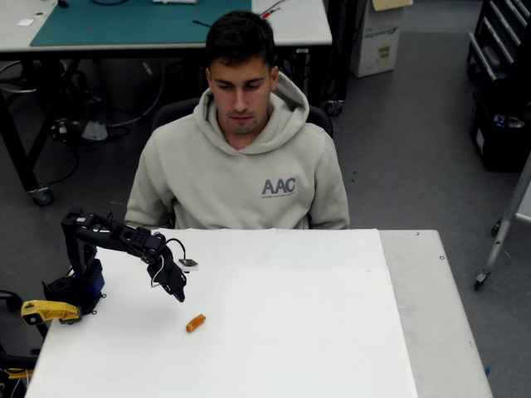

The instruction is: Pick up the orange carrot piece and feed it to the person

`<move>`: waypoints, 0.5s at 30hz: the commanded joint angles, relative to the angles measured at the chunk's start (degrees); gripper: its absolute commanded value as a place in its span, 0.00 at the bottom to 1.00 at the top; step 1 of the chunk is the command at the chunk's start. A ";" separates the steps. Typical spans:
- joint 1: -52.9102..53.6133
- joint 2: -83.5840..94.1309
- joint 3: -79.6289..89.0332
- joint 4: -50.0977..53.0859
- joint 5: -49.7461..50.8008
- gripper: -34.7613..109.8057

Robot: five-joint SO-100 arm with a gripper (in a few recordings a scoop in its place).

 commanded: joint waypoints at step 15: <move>5.01 -6.24 -9.67 0.26 -3.60 0.23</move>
